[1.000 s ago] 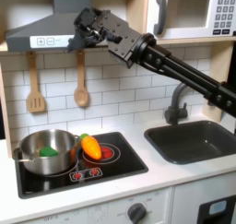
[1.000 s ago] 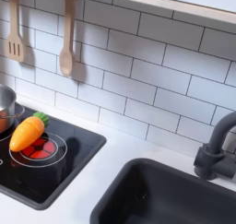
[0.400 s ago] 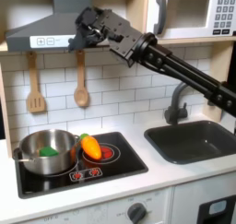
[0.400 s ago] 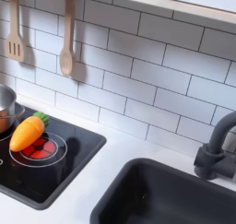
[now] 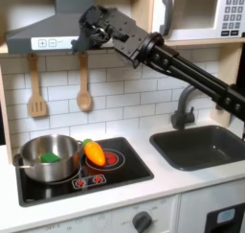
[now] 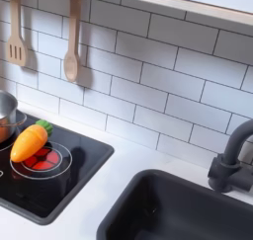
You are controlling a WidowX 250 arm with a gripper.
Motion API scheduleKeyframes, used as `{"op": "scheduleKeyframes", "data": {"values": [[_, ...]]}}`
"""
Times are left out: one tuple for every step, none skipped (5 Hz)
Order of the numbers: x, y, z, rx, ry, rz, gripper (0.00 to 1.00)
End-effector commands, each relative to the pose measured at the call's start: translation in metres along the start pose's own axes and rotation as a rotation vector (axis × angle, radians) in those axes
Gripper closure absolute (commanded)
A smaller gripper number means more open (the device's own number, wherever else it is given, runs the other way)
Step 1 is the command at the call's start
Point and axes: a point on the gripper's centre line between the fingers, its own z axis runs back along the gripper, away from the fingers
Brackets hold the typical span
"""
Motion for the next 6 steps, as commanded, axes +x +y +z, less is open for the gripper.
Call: {"op": "scheduleKeyframes", "data": {"values": [[-0.014,0.004,0.012,0.007,0.086,0.002,1.0],[-0.013,0.012,0.034,0.027,0.099,-0.001,1.0],[-0.02,0.009,0.041,0.028,0.142,-0.018,1.0],[-0.034,0.024,0.052,0.087,0.239,-0.065,1.0],[-0.04,0.025,0.056,0.101,0.316,-0.057,1.0],[-0.058,0.032,0.068,0.134,0.426,-0.118,1.0]]}}
